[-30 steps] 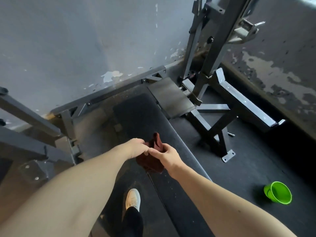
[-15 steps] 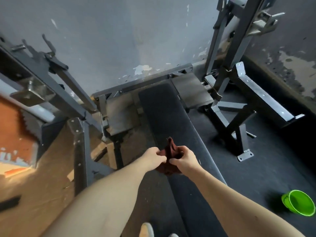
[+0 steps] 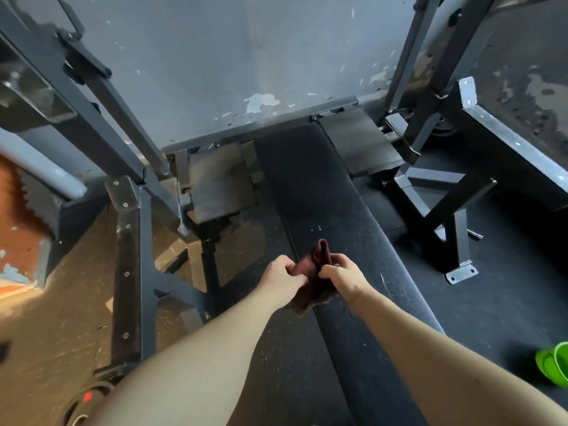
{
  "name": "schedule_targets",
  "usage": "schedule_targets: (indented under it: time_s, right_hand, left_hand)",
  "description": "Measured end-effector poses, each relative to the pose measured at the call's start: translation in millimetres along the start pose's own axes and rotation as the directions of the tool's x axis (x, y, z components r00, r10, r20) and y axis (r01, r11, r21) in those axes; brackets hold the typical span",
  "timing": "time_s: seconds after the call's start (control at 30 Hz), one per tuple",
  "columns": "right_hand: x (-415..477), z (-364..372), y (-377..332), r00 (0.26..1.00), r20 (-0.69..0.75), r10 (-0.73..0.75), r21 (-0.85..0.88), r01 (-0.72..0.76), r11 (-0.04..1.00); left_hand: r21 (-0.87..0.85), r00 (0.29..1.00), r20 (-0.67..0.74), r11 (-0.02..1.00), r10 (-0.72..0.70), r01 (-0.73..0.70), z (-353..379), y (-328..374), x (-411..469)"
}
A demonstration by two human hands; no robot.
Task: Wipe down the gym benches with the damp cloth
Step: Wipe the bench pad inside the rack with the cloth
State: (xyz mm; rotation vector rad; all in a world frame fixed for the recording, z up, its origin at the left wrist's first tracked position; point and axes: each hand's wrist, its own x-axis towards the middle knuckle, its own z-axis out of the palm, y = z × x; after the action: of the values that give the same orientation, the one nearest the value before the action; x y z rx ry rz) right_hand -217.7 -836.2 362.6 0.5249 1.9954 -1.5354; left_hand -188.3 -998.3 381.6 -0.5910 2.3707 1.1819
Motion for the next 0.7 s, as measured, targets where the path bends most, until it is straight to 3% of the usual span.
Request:
schedule_targets:
  time_s: [0.13,0.3,0.43,0.53,0.7]
  right_hand:
    - [45.1,6.7,22.3,0.977,-0.063,-0.201,-0.282,0.176,0.943]
    - [108.9,2.0,33.8,0.915,-0.095,-0.392,-0.514,0.292,0.806]
    - [156.1,-0.8,33.8,0.822,-0.115,-0.557,-0.600,0.390,0.699]
    - [189.2,5.9,42.1,0.713,-0.112,-0.692,-0.688,0.447,0.572]
    - [216.3,28.0,69.1,0.599,-0.033,-0.800,-0.846,0.409,0.342]
  left_hand:
    - [-0.060,0.995,-0.049,0.994,0.090,-0.093,21.5,-26.5,44.1]
    - [-0.131,0.975,-0.120,0.970,0.187,-0.203,54.9,-49.2,102.3]
    - [-0.146,0.938,-0.223,0.942,0.266,-0.302,75.8,-60.8,150.9]
    - [-0.152,0.908,-0.289,0.922,0.302,-0.355,85.6,-73.7,177.4]
    - [-0.019,0.855,-0.377,0.920,0.357,-0.392,92.1,-93.7,208.3]
